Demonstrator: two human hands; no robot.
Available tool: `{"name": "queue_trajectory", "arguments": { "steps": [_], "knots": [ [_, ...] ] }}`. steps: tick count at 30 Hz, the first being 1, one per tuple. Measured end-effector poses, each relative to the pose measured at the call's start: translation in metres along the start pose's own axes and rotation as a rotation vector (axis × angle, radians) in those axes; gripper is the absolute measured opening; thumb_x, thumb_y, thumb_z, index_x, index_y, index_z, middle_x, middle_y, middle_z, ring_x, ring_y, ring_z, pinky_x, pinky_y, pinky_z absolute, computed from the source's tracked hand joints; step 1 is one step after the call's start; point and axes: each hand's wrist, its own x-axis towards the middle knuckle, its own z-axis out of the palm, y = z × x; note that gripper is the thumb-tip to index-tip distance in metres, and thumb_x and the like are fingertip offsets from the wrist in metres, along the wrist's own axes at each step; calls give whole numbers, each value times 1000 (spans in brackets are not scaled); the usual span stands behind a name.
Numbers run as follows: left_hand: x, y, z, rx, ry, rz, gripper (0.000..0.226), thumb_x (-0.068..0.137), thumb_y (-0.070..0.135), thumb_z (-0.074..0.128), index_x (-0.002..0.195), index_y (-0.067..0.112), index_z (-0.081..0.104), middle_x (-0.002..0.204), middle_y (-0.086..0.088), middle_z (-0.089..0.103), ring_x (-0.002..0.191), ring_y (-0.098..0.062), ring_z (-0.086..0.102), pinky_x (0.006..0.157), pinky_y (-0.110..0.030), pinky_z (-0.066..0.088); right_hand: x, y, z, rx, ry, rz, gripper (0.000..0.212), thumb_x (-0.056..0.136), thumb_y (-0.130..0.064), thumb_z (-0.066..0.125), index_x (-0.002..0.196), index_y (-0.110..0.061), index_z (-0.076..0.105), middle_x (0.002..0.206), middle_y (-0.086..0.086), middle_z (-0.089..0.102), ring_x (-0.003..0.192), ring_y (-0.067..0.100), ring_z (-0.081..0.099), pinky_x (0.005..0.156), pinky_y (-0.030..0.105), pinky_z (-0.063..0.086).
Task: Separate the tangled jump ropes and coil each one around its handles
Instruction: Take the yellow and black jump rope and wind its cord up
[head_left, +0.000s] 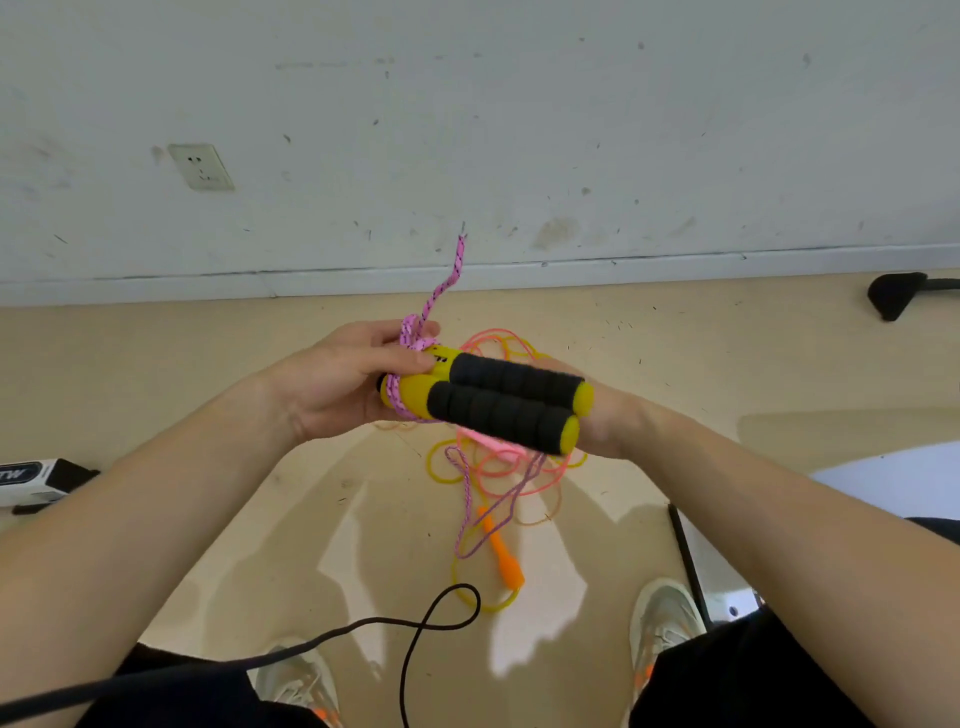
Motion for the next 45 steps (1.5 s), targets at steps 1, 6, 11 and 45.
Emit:
{"name": "queue_trajectory", "arguments": {
  "steps": [1, 6, 11, 45],
  "knots": [
    [-1, 0, 0, 42, -36, 7, 51, 72, 5, 70, 122, 12, 60, 96, 0, 69, 79, -20, 68, 64, -39, 61, 1, -1, -1, 2, -28, 42, 28, 85, -16, 62, 99, 6, 69, 97, 14, 70, 89, 23, 66, 84, 48, 55],
    [-2, -2, 4, 407, -112, 32, 59, 71, 4, 78, 124, 22, 59, 106, 8, 68, 95, -14, 69, 72, -35, 60, 0, -10, -5, 20, -147, 156, 28, 96, -22, 64, 81, 2, 63, 58, 2, 41, 49, 13, 29, 48, 26, 27],
    [0, -8, 8, 657, -161, 68, 58, 83, 0, 75, 129, 26, 52, 98, 20, 63, 101, -9, 64, 82, -32, 57, 0, -25, -1, -490, -130, 224, 37, 93, -41, 66, 65, -16, 66, 57, -4, 41, 57, 18, 33, 51, 29, 29],
    [29, -38, 37, 160, 585, 213, 51, 91, 6, 66, 132, 16, 36, 121, -2, 49, 97, -19, 59, 51, -28, 55, -8, -20, 65, -421, 347, -105, 20, 105, -31, 40, 99, -16, 51, 72, -1, 58, 57, 14, 54, 49, 26, 35]
  ]
}}
